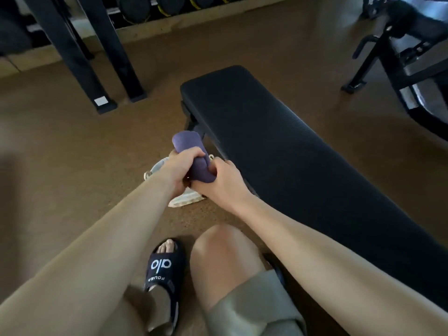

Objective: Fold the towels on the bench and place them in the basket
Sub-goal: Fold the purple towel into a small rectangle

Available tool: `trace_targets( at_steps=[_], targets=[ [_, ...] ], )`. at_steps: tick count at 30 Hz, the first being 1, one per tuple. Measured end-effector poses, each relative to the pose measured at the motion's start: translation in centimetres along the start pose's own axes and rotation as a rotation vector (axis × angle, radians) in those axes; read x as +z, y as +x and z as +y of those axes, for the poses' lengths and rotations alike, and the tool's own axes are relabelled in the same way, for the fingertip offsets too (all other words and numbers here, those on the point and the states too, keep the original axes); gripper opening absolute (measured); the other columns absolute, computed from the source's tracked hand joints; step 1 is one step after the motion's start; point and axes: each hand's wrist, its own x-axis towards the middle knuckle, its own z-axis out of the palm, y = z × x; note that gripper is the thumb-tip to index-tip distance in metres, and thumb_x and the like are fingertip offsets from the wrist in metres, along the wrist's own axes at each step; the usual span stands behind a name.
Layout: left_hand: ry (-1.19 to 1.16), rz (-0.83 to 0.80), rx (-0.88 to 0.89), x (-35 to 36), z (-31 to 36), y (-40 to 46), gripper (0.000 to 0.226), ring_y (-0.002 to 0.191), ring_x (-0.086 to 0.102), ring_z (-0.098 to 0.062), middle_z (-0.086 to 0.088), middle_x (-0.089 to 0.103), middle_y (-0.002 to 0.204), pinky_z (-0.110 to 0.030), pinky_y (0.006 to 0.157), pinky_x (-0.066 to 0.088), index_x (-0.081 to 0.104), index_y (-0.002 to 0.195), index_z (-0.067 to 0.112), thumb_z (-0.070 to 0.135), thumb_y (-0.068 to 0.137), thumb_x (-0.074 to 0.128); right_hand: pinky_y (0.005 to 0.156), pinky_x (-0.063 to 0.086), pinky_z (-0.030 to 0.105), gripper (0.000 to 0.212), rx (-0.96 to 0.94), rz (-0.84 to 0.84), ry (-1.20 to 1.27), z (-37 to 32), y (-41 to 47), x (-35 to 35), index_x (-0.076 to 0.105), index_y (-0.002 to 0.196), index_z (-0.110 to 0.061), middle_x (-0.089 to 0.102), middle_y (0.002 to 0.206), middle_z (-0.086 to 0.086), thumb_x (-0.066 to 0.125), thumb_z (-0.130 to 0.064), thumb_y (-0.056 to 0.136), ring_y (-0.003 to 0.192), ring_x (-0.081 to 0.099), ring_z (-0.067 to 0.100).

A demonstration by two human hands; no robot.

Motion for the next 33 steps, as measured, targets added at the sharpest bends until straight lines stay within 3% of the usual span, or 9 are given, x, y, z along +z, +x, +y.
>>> trace_targets(
  at_steps=[3, 9, 11, 13, 17, 20, 23, 27, 33],
  targets=[
    [-0.029, 0.113, 0.005, -3.5, 0.0, 3.3, 0.023, 0.094, 0.071, -0.035, -0.02, 0.071, 0.099, -0.044, 0.08, 0.06, 0.064, 0.095, 0.008, 0.016, 0.075, 0.071, 0.067, 0.046, 0.037, 0.039, 0.076, -0.094, 0.094, -0.8, 3.9, 2.8, 0.053, 0.081, -0.015, 0.061, 0.08, 0.001, 0.078, -0.046, 0.082, 0.075, 0.06, 0.017],
    [-0.096, 0.127, -0.076, -7.7, -3.8, 13.8, 0.075, 0.101, 0.072, -0.033, -0.019, 0.072, 0.112, -0.052, 0.09, 0.06, 0.062, 0.119, 0.015, 0.027, 0.048, 0.082, 0.065, 0.042, 0.027, 0.03, 0.277, -0.196, 0.171, 2.5, 13.0, 8.8, 0.057, 0.082, -0.019, 0.062, 0.078, -0.006, 0.081, -0.036, 0.08, 0.076, 0.061, 0.013],
    [-0.078, 0.122, -0.093, -8.0, -4.7, 16.8, 0.057, 0.099, 0.073, -0.032, -0.02, 0.073, 0.109, -0.049, 0.087, 0.061, 0.065, 0.112, 0.014, 0.021, 0.058, 0.084, 0.066, 0.041, 0.027, 0.03, 0.322, -0.206, 0.132, 3.8, 15.6, 11.0, 0.056, 0.088, -0.018, 0.061, 0.078, -0.007, 0.081, -0.032, 0.08, 0.077, 0.06, 0.014],
    [-0.001, 0.121, -0.132, -8.1, -5.8, 20.1, 0.035, 0.096, 0.072, -0.028, -0.017, 0.074, 0.105, -0.046, 0.086, 0.061, 0.066, 0.104, 0.017, 0.014, 0.073, 0.082, 0.066, 0.041, 0.026, 0.026, 0.334, -0.202, 0.058, 5.5, 18.0, 13.0, 0.056, 0.085, -0.018, 0.061, 0.073, -0.006, 0.081, -0.027, 0.08, 0.076, 0.06, 0.016],
    [0.25, 0.125, -0.182, -8.5, -8.9, 26.2, 0.063, 0.097, 0.071, -0.028, -0.012, 0.074, 0.098, -0.049, 0.087, 0.061, 0.065, 0.106, 0.016, 0.038, 0.051, 0.086, 0.052, 0.036, 0.015, 0.026, 0.344, -0.184, -0.077, 9.6, 21.6, 16.2, 0.053, 0.073, -0.023, 0.059, 0.062, -0.01, 0.077, -0.026, 0.084, 0.06, 0.056, 0.006],
    [0.465, 0.138, -0.159, -8.3, -11.4, 29.1, 0.049, 0.097, 0.069, -0.028, -0.01, 0.071, 0.097, -0.044, 0.09, 0.058, 0.063, 0.11, 0.012, 0.037, 0.073, 0.083, 0.046, 0.029, 0.012, 0.026, 0.352, -0.179, -0.177, 12.2, 23.4, 18.3, 0.055, 0.07, -0.025, 0.053, 0.055, -0.015, 0.074, -0.033, 0.088, 0.05, 0.05, -0.002],
    [0.52, 0.147, -0.156, -8.0, -14.0, 31.4, 0.06, 0.105, 0.066, -0.03, -0.012, 0.069, 0.111, -0.043, 0.094, 0.055, 0.059, 0.126, 0.008, 0.04, 0.079, 0.078, 0.041, 0.03, 0.011, 0.021, 0.325, -0.156, -0.284, 14.5, 24.5, 20.3, 0.064, 0.072, -0.022, 0.054, 0.051, -0.013, 0.075, -0.034, 0.085, 0.048, 0.055, -0.003],
    [0.538, 0.099, -0.215, -8.4, -17.5, 34.1, 0.06, 0.104, 0.068, -0.035, -0.02, 0.071, 0.111, -0.046, 0.09, 0.058, 0.062, 0.122, 0.006, 0.043, 0.074, 0.064, 0.064, 0.05, 0.027, 0.028, 0.258, -0.104, -0.477, 16.8, 25.5, 22.4, 0.07, 0.088, -0.015, 0.071, 0.081, 0.001, 0.073, -0.043, 0.086, 0.076, 0.068, 0.016],
    [0.728, 0.146, -0.104, -8.5, -18.9, 34.9, 0.059, 0.118, 0.059, -0.035, -0.016, 0.062, 0.129, -0.039, 0.096, 0.049, 0.046, 0.141, 0.007, 0.036, 0.094, 0.067, 0.092, 0.046, 0.038, 0.044, 0.127, -0.13, -0.718, 18.5, 25.8, 23.8, 0.063, 0.113, -0.012, 0.061, 0.114, 0.008, 0.061, -0.052, 0.094, 0.108, 0.059, 0.026]
  ],
)
